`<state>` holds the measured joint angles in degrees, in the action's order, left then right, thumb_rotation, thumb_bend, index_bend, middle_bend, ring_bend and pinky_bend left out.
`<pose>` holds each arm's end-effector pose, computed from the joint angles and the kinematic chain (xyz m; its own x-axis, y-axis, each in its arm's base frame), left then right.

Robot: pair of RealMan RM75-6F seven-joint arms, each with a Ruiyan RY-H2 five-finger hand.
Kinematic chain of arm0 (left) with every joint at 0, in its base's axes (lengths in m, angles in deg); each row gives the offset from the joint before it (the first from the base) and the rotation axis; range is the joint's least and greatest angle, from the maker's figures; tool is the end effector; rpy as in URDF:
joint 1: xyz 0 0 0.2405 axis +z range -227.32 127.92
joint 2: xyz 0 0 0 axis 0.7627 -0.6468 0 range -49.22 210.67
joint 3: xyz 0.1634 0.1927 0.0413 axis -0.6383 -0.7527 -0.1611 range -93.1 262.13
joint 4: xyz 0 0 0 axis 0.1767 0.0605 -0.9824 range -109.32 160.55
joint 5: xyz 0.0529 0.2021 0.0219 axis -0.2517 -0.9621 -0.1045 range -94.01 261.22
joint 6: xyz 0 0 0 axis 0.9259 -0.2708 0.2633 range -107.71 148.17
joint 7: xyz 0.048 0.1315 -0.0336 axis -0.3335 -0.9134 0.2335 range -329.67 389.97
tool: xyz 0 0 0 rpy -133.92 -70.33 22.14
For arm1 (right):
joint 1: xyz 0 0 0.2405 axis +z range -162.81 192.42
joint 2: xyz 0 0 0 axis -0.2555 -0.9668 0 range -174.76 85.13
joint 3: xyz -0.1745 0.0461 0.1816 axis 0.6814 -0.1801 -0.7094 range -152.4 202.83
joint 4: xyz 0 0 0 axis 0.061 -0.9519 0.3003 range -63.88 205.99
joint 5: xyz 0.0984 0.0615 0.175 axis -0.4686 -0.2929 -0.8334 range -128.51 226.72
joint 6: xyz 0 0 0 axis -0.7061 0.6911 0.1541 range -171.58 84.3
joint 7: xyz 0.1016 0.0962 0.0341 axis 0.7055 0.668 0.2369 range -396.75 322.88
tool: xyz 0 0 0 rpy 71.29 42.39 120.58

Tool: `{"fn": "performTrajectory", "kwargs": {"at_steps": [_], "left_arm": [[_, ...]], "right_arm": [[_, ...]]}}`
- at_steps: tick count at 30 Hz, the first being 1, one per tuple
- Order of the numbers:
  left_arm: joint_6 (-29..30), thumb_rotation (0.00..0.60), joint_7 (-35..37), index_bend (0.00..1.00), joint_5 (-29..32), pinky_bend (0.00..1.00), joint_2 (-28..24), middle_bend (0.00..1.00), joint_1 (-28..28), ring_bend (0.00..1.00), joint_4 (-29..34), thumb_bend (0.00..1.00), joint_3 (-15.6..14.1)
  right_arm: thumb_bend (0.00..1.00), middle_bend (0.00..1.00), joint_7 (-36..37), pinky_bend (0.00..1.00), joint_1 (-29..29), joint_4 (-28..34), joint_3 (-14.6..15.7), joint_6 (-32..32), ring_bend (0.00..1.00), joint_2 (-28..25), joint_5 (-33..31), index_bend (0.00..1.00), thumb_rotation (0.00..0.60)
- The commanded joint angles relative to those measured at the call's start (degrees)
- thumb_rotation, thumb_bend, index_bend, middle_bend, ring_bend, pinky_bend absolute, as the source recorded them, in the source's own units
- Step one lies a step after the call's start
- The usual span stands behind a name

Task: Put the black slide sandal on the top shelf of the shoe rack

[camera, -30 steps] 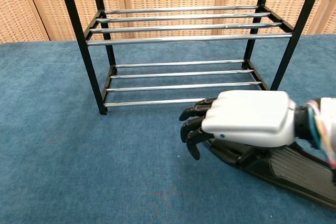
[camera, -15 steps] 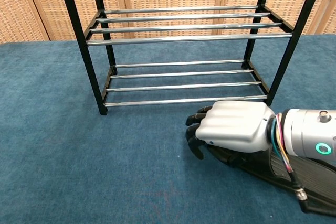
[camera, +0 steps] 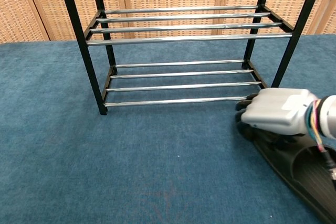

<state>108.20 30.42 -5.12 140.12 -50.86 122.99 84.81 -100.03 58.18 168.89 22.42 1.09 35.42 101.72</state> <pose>-0.3048 0.1511 0.1750 0.3898 0.0222 0.9206 0.9208 0.0031 -0.3900 -0.1693 -0.2920 -0.0219 0.9192 -0.2006 0.3389 -0.3846 -0.6425 0.6628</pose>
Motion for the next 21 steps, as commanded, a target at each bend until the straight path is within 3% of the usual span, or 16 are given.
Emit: {"fn": "performTrajectory", "kwargs": {"at_steps": [1, 10, 18, 19, 20, 21], "left_arm": [[0.06, 0.6, -0.03, 0.0, -0.13, 0.0, -0.01, 0.0, 0.04, 0.0, -0.02, 0.17, -0.08], [0.06, 0.6, -0.42, 0.0, -0.46, 0.0, 0.05, 0.0, 0.05, 0.0, 0.07, 0.17, -0.31], [0.18, 0.6, -0.74, 0.0, -0.98, 0.0, 0.01, 0.0, 0.14, 0.0, 0.28, 0.17, -0.62], [0.22, 0.6, -0.7, 0.0, -1.02, 0.0, -0.01, 0.0, 0.15, 0.0, 0.28, 0.17, -0.64], [0.25, 0.6, -0.67, 0.0, -1.04, 0.0, -0.02, 0.0, 0.16, 0.0, 0.27, 0.17, -0.65], [0.28, 0.6, -0.6, 0.0, -1.1, 0.0, -0.06, 0.0, 0.18, 0.0, 0.24, 0.17, -0.68]], "right_arm": [[1.0, 0.25, -4.36, 0.09, 1.61, 1.85, 2.49, 4.53, 0.08, -2.79, -8.44, 0.38, 0.6], [1.0, 0.25, -9.9, 0.09, 4.72, 4.68, 6.23, 10.83, 0.08, -6.96, -21.94, 0.38, 0.6], [1.0, 0.21, -11.69, 0.05, 6.89, 6.44, 9.0, 14.91, 0.06, -9.66, -29.99, 0.36, 0.6], [0.97, 0.17, -11.54, 0.03, 7.08, 6.96, 9.14, 15.29, 0.04, -10.23, -30.7, 0.33, 0.6], [0.79, 0.1, -11.24, 0.01, 7.15, 7.36, 9.2, 15.42, 0.02, -10.64, -30.75, 0.23, 0.6], [0.53, 0.04, -10.09, 0.0, 6.97, 8.07, 9.11, 15.58, 0.01, -11.48, -29.8, 0.12, 0.6]]}}
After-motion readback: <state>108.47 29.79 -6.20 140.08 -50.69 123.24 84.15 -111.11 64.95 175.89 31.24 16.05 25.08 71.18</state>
